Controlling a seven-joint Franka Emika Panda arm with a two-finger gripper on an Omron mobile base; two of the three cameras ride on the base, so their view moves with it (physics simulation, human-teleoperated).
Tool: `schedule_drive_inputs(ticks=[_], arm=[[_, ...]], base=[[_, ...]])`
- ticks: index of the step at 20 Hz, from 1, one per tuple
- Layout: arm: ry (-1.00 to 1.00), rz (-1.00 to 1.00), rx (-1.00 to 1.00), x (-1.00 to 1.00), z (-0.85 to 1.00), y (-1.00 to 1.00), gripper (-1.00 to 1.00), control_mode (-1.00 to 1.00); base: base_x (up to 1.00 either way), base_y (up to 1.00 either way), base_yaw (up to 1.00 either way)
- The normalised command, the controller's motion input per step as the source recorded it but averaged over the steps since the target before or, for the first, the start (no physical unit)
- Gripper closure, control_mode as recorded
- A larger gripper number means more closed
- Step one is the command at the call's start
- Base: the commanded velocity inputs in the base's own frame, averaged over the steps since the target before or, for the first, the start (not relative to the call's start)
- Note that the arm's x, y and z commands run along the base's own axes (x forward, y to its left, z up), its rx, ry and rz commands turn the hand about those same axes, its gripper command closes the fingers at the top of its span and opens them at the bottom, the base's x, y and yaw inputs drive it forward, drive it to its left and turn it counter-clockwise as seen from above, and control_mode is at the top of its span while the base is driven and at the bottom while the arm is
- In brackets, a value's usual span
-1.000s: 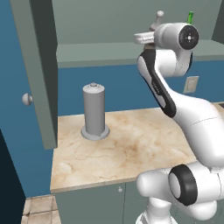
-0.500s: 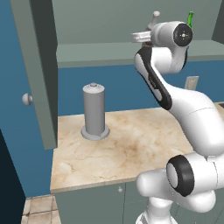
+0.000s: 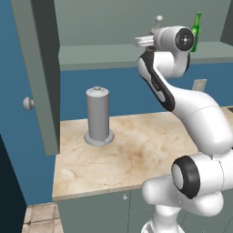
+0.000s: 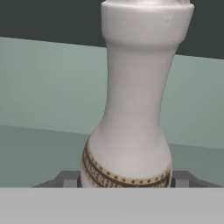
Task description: Sort all alcoholic drinks to one cabinet, and non-alcoholic drinks to the other.
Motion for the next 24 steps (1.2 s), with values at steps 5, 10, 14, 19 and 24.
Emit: schedule_drive_inputs(ticks=[5,10,14,19,24], arm=[[0.00,0.00,0.00,0.22,-0.13,0.00,1.00,-1.00],[0.00,0.00,0.00,0.23,-0.09,0.00,1.00,-1.00],[0.00,0.00,0.00,0.24,-0.09,0.00,1.00,-1.00],[0.00,0.00,0.00,0.25,-0.09,0.00,1.00,-1.00],[0.00,0.00,0.00,0.26,-0.09,0.00,1.00,-1.00]], base=[[0.00,0.00,0.00],[0.00,0.00,0.00],[0.00,0.00,0.00],[0.00,0.00,0.00],[0.00,0.00,0.00]])
